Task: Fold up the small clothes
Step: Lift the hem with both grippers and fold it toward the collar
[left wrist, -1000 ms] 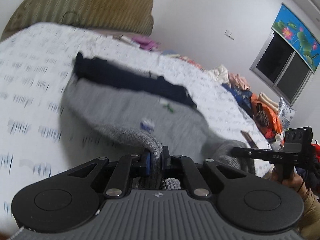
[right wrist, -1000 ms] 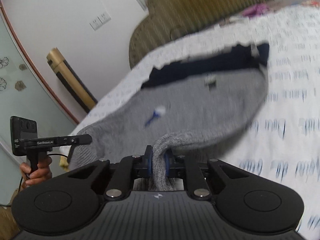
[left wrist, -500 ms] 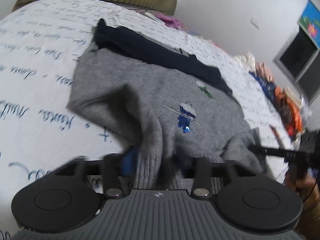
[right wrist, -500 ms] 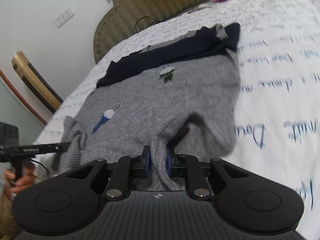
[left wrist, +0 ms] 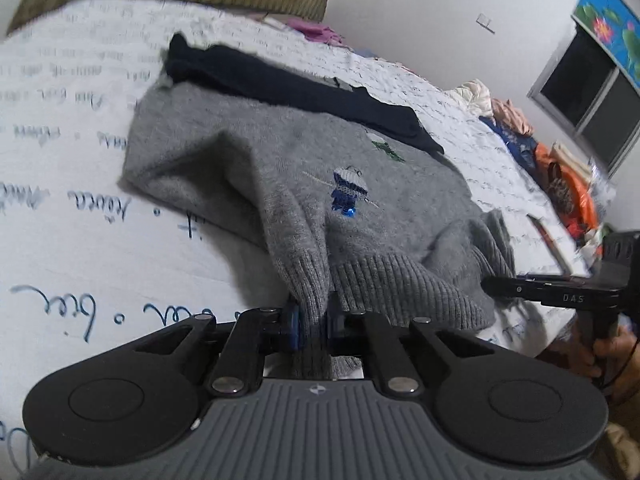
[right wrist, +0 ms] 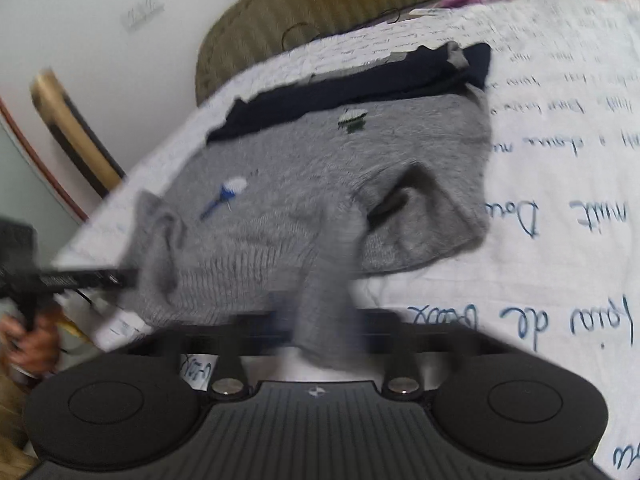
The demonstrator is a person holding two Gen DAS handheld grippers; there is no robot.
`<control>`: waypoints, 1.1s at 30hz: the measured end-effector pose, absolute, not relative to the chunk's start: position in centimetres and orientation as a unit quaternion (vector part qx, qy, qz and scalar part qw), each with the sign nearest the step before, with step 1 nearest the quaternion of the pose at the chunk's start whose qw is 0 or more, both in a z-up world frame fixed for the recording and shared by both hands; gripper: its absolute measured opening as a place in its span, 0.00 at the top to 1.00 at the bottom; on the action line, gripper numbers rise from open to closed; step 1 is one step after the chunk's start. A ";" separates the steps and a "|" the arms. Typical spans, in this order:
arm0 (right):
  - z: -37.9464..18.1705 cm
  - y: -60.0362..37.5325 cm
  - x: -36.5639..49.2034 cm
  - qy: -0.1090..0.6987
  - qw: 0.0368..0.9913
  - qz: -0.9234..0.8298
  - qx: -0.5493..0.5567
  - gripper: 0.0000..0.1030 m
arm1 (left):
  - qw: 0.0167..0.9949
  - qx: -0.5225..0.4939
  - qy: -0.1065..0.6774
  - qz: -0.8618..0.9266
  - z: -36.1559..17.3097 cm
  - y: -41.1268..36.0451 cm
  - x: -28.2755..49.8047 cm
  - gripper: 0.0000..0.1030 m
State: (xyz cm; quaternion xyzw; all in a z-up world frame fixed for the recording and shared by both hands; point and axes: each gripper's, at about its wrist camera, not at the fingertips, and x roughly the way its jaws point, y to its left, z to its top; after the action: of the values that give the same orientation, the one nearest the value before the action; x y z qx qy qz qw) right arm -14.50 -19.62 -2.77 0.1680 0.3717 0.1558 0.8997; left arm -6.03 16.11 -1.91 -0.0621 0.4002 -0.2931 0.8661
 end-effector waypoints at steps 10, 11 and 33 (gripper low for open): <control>2.5 -20.9 -19.1 0.297 0.899 0.249 0.203 0.86 | 0.896 -0.092 0.301 -0.312 5.4 18.4 -11.7 0.90; 3.3 -21.2 -19.7 0.287 0.900 0.256 0.206 0.86 | 0.899 -0.096 0.292 -0.313 5.9 18.8 -12.2 0.90; 7.3 -24.9 -12.2 0.207 0.911 0.220 0.281 0.86 | 0.918 -0.061 0.298 -0.253 11.5 14.8 -2.1 0.90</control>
State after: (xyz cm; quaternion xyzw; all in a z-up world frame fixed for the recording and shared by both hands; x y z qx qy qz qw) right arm -12.17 -24.94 7.34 0.2813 0.2069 0.2203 0.9108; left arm -2.14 14.84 11.53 -0.0609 0.2982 -0.2532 0.9183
